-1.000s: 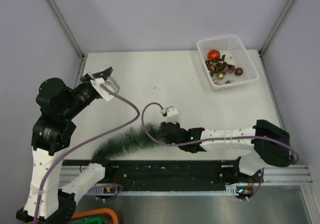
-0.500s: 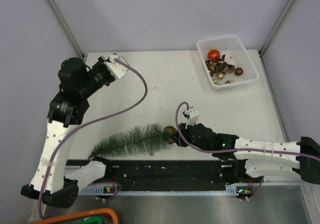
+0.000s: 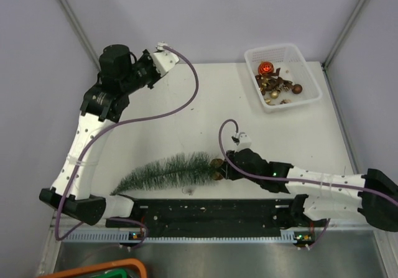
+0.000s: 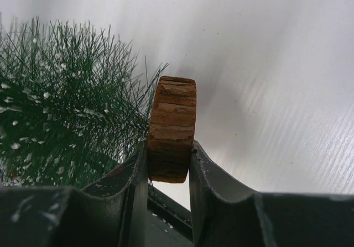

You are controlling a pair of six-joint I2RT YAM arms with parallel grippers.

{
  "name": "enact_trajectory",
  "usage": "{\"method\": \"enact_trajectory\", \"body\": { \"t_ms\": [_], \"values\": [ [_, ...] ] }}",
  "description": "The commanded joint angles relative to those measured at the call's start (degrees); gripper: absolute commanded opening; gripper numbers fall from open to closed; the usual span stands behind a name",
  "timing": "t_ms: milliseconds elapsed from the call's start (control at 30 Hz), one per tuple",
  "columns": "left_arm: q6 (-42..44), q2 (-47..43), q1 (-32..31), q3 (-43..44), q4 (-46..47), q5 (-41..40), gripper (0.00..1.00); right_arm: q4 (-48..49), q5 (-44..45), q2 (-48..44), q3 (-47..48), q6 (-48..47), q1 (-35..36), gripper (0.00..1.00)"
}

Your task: Decorate the small christmas tree

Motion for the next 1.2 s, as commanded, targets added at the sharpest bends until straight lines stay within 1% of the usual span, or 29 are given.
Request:
{"method": "enact_trajectory", "body": {
  "t_ms": [0, 100, 200, 367, 433, 467, 633, 833, 1067, 1167],
  "values": [
    [0.0, 3.6, -2.5, 6.7, 1.5, -1.1, 0.0, 3.7, -6.6, 7.0, 4.7, 2.1, -3.2, 0.0],
    [-0.2, 6.1, -3.4, 10.4, 1.4, -1.7, 0.0, 3.9, -8.2, 12.4, 8.1, 0.6, -3.8, 0.0],
    [0.0, 7.5, -3.8, 11.8, 1.6, -2.3, 0.0, 8.3, -9.9, 14.8, 8.9, -0.2, -3.8, 0.0],
    [0.7, 9.1, -3.7, 10.8, 3.0, -4.8, 0.0, 15.6, -13.5, 10.7, 4.3, -2.3, -4.0, 0.0],
    [0.7, 10.2, -3.8, 11.2, 3.4, -5.8, 0.0, 16.3, -15.9, 10.4, 3.7, -2.6, -4.5, 0.0],
    [0.4, 11.1, -3.8, 12.0, 3.6, -6.0, 0.0, 17.4, -18.1, 10.5, 2.9, -2.7, -4.9, 0.0],
    [-1.3, 16.1, -3.9, 18.3, 3.1, -9.0, 0.0, 20.6, -21.2, 9.2, 0.5, -2.1, -6.4, 0.0],
    [-0.8, 19.5, -3.9, 21.7, 3.6, -11.8, 0.0, 24.5, -27.5, 5.0, -6.5, 2.7, -14.0, 0.0],
    [-1.0, 19.2, -3.9, 21.2, 3.9, -10.8, 0.0, 21.4, -29.2, 0.8, -10.5, 5.7, -20.4, 0.0],
    [-0.8, 18.7, -3.9, 21.0, 3.6, -10.4, 0.0, 23.0, -33.1, 0.6, -12.1, 6.2, -24.2, 0.0]
  ]
}}
